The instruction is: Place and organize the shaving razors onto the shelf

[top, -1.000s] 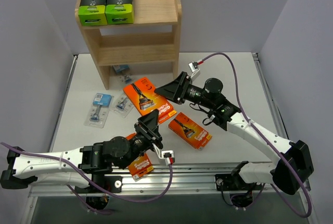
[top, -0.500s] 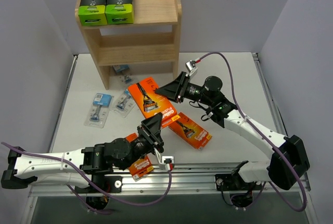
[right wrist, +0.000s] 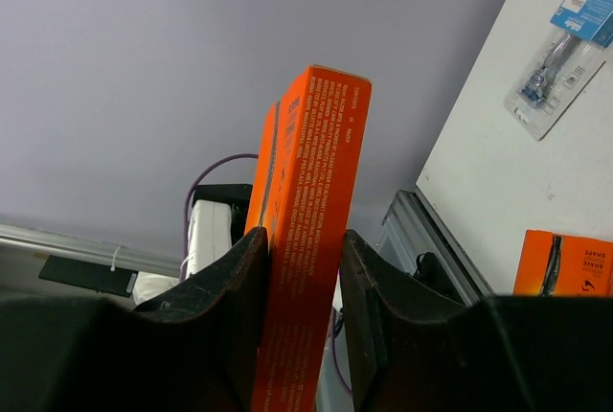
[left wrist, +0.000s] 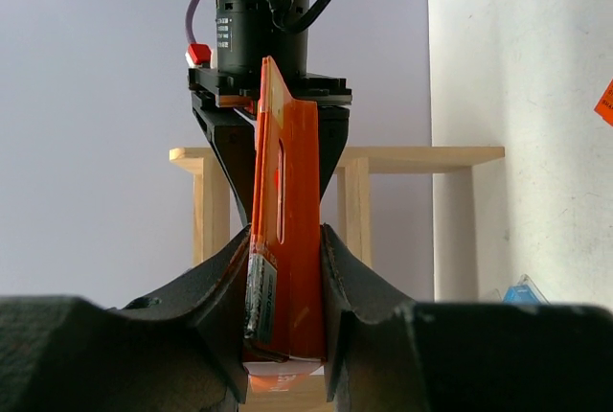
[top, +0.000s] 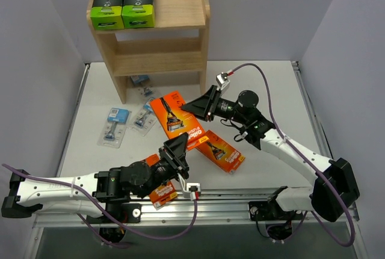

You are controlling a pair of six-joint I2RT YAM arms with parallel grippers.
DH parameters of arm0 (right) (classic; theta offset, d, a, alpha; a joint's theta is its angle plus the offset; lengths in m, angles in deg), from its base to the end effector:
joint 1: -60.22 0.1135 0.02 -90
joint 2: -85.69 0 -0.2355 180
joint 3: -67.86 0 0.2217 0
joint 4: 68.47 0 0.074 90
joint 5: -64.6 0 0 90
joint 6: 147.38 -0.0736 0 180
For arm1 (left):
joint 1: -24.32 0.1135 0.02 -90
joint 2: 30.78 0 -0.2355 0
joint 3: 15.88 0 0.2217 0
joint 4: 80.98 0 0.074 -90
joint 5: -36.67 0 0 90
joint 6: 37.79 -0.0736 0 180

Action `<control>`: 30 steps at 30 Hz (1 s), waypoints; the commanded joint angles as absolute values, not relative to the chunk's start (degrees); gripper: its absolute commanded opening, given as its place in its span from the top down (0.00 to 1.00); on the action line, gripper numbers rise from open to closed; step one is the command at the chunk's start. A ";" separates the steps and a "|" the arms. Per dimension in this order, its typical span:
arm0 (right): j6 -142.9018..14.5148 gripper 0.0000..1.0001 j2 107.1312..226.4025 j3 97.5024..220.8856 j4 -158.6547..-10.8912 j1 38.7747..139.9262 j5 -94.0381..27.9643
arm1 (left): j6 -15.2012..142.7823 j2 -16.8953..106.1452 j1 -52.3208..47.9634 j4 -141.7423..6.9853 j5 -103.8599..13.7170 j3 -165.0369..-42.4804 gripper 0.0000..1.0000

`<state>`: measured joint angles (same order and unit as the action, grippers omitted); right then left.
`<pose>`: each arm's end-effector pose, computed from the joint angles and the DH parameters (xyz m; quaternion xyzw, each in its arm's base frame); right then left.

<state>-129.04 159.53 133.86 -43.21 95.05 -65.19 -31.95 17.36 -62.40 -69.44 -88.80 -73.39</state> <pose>0.2182 0.2092 0.3485 -0.0844 0.6147 0.7278 0.2922 0.0550 -0.2126 0.3199 0.6672 0.2652 0.2046 0.6654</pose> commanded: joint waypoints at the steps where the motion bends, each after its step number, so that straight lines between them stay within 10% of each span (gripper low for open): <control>1: -129.97 1.00 155.03 133.57 -36.72 94.15 -65.13 | -28.04 15.80 -62.60 -74.59 -91.21 -73.78 0.65; 24: -136.39 1.00 148.71 125.57 -30.39 88.35 -64.15 | -13.09 15.10 -62.52 -78.99 -103.43 -75.53 0.76; 30: -135.61 1.00 149.40 126.36 -33.02 88.26 -65.82 | -16.16 14.75 -62.60 -73.45 -99.57 -75.19 0.95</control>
<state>-137.52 151.60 125.23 -39.43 90.57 -65.30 -17.90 17.12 -63.03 -72.94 -92.60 -73.26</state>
